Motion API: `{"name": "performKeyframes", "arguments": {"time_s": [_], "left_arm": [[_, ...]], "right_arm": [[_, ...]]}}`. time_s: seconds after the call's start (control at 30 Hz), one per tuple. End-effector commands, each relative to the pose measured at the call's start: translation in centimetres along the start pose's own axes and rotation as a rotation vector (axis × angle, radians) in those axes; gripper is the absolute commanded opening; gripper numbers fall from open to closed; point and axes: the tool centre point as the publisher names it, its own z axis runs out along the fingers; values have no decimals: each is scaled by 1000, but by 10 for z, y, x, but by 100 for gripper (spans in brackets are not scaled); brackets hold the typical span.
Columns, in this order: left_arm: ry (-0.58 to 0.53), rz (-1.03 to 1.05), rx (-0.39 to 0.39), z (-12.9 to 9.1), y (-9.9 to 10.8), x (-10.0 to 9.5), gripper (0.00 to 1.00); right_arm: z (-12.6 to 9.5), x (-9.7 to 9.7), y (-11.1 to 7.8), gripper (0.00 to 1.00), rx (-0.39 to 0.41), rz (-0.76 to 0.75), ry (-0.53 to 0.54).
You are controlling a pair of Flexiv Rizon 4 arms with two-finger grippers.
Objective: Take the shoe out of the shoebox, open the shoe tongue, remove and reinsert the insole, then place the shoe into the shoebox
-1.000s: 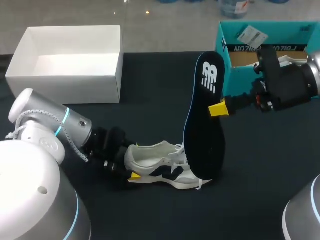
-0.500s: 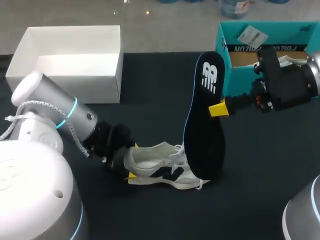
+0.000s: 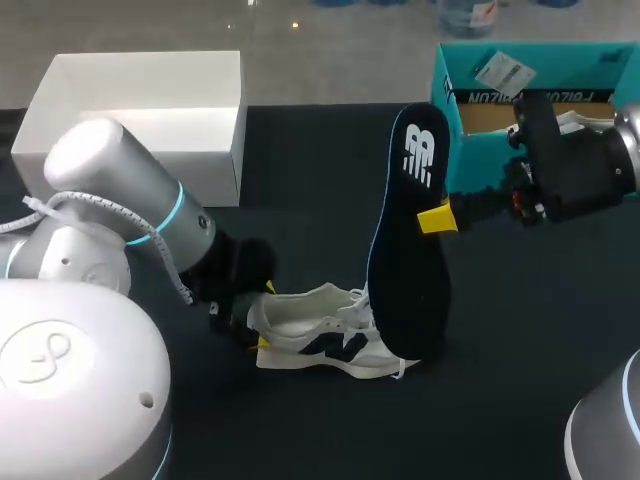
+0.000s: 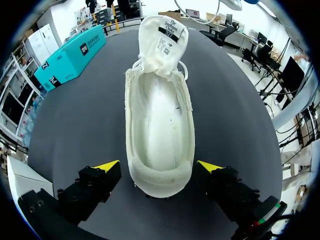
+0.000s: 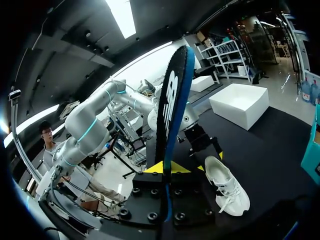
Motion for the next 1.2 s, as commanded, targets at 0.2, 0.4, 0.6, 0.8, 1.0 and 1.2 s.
{"name": "performKeyframes", "arguments": {"time_s": [0.2,0.4,0.6,0.8,1.0,1.2], "left_arm": [[2,3,-263,-20,-6,4,100],[9,6,-297,-27,-8,5,100],[-5,-23,-311,-32,-10,2,100],[-9,-25,-310,-32,-9,2,100],[-9,-25,-310,-32,-9,2,100],[-9,-25,-310,-32,-9,2,100]], "right_arm": [[1,-1,0,0,2,1,0],[1,-1,0,0,2,1,0],[1,-1,0,0,2,1,0],[1,-1,0,0,2,1,0],[1,-1,0,0,2,1,0],[1,-1,0,0,2,1,0]]}}
